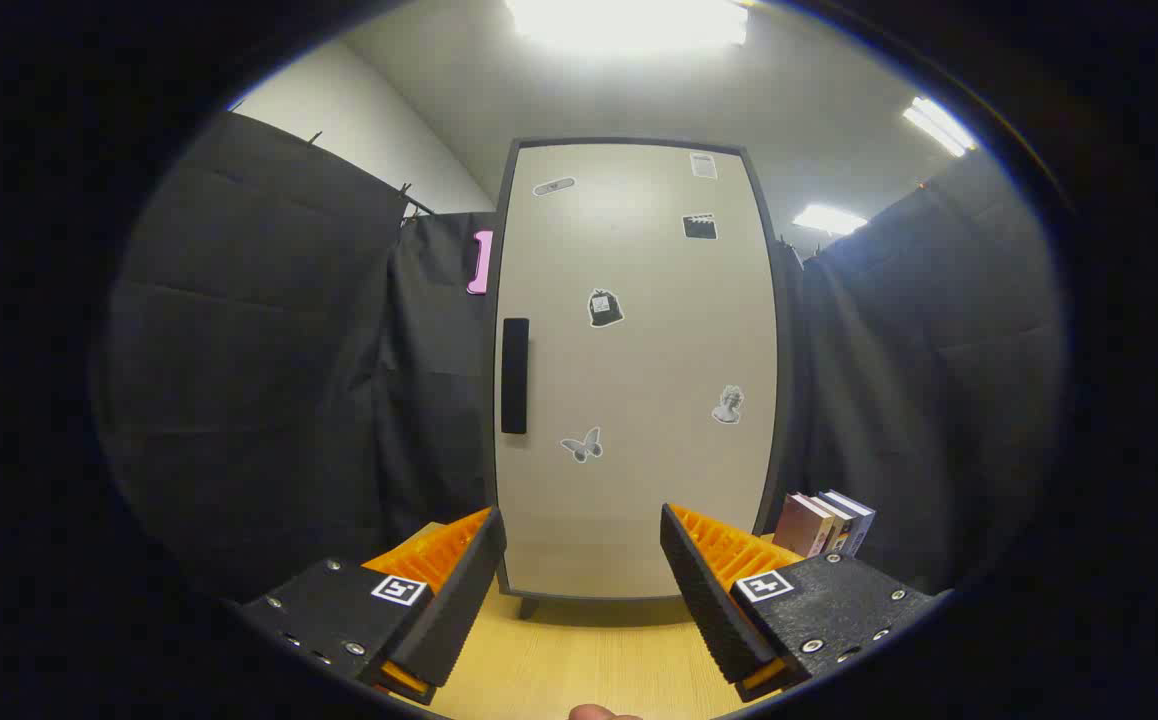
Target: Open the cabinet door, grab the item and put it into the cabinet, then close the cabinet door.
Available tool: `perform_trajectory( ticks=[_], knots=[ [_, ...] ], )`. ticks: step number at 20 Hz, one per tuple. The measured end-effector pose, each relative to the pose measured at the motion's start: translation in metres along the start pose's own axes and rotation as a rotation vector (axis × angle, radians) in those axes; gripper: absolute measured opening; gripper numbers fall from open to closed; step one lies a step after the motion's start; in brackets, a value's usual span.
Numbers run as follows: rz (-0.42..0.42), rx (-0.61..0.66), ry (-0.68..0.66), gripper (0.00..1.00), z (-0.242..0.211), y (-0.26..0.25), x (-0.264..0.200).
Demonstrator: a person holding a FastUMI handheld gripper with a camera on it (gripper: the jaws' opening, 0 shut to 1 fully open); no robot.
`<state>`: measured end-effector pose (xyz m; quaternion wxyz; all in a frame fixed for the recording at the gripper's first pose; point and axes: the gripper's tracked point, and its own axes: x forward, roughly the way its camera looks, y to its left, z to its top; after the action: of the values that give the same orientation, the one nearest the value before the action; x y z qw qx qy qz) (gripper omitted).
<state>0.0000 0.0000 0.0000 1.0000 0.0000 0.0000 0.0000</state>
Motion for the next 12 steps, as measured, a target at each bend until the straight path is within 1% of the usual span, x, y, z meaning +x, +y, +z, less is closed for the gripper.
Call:
perform_trajectory(
  ticks=[12],
  knots=[
    [0.0,-0.028,0.041,0.96,-0.0053,-0.0031,0.0085]
  ],
)
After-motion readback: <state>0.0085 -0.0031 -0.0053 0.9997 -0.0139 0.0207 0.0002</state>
